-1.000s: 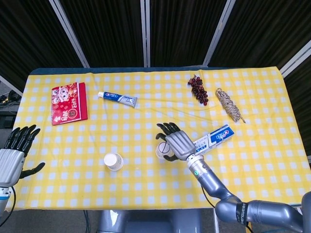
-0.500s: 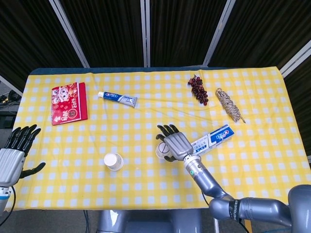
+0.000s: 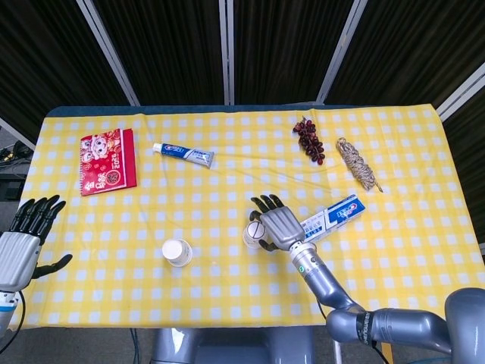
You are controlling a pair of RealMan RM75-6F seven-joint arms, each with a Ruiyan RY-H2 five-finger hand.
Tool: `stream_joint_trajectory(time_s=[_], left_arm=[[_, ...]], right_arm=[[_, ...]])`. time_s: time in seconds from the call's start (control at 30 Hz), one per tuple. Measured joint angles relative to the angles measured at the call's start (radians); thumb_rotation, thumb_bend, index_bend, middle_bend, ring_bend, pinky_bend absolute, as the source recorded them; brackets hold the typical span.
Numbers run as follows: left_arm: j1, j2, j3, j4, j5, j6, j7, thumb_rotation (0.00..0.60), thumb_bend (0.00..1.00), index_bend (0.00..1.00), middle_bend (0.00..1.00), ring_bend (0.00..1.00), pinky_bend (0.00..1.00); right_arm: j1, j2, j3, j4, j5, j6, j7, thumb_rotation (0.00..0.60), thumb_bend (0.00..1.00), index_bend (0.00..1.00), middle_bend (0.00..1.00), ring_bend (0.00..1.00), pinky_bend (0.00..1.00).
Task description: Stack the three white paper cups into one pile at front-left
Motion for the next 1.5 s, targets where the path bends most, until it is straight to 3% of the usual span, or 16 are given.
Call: stream_joint_trajectory(time_s=[0.17,0.5,0.87,1.5], left_arm=[[0.001,0.001,-0.003,0.001,0.001,-0.001,-0.003,0.600,0.16,0.00,0.00,0.00,0.00],[0.001,0.001,-0.006,0.002,0.004,-0.007,-0.009,0.600,0.16,0.00,0.00,0.00,0.00],[-0.003,0.005,-0.010,0.011,-0.007,-0.027,-0.029,0.600,0.16,0.00,0.00,0.00,0.00],[-0.007,0.006,-0.016,0.020,-0.014,-0.040,-0.044,0.600,0.16,0.00,0.00,0.00,0.00]], right_arm=[[0.002,-0.010,-0.006,0.009,-0.005,0.001,0.009,0.600,0.23,0.40,0.11,0.00,0.05],[0.015,-0.022,0.032,-0.012,-0.069,0.046,0.037,0.600,0.24,0.45,0.15,0.00,0.09],[0.078,-0.014,0.108,-0.074,-0.020,0.035,0.015,0.600,0.24,0.45,0.15,0.00,0.09],[0.151,-0.019,0.155,-0.192,0.025,0.046,0.013,0.600,0.24,0.45,0.15,0.00,0.11]])
